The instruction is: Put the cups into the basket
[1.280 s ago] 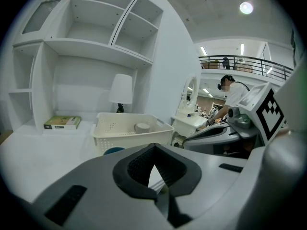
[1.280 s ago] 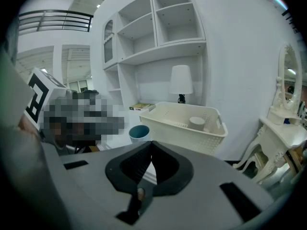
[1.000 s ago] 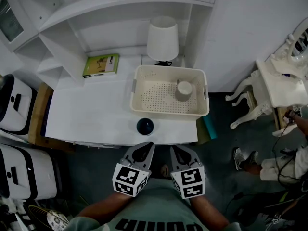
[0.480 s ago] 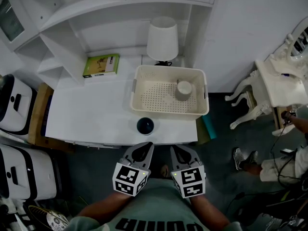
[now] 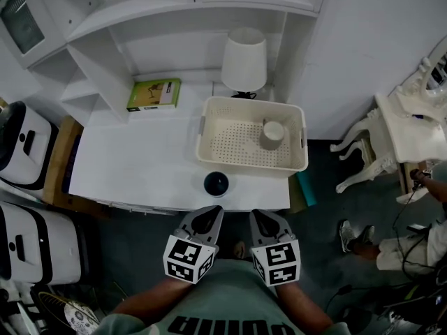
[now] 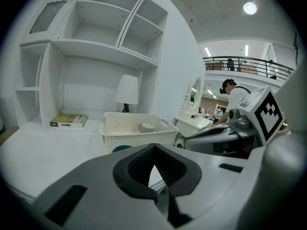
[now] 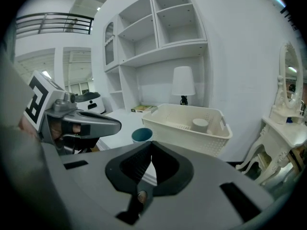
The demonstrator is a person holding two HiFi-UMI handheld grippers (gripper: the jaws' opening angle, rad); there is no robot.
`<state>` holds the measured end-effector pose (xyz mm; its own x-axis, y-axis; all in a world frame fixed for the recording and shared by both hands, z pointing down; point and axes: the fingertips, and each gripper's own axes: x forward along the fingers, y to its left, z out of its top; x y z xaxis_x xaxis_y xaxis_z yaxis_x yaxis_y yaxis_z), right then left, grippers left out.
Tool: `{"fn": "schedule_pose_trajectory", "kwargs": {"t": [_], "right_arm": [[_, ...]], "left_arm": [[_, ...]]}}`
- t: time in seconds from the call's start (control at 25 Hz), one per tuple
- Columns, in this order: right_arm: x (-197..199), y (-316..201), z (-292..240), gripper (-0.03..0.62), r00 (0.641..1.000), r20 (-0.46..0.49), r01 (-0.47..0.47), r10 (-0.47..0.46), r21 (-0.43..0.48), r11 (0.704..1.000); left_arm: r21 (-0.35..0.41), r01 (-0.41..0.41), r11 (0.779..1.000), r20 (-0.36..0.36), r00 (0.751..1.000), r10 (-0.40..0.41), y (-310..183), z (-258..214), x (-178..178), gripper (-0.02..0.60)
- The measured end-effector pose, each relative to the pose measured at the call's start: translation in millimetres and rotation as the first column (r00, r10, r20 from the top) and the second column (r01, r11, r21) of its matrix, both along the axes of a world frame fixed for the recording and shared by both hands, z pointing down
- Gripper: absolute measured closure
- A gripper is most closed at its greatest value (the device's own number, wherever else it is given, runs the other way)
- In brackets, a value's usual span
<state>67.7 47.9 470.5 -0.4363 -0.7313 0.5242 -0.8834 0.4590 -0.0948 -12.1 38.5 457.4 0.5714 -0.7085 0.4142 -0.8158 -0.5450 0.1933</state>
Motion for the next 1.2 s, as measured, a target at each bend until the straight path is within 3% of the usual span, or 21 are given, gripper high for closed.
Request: {"fn": "schedule_pose_trajectory", "kwargs": {"t": [0.56,0.6,0.72,1.2], "right_arm": [[-38.0,-23.3,21.8,0.574,0.995,-0.006,0.103,-0.103,-0.033,0.994],[-42.6,-25.1,23.0,0.556,0.994,0.003,0.110,-0.110,-0.038,0.993],[-53.8,-29.7,31.8,0.416,0.992,0.019,0.128,-0.127,-0.062,0.990],[-77.1,-45.7,76.1,0.238,0.992,-0.002,0.121,-0.122,-0.119,0.985]], "left_arm": [[-0.039,0.147,0.988,0.040,0.989,-0.145,-18.4,14.8,-53.2,0.575],[-0.042,0.153,0.987,0.044,0.988,-0.151,-19.6,16.4,-56.1,0.575],[-0.054,0.166,0.985,0.053,0.985,-0.164,-22.0,21.8,-63.8,0.575],[-0.092,0.186,0.978,0.084,0.980,-0.179,-42.9,51.5,-84.0,0.575]]}}
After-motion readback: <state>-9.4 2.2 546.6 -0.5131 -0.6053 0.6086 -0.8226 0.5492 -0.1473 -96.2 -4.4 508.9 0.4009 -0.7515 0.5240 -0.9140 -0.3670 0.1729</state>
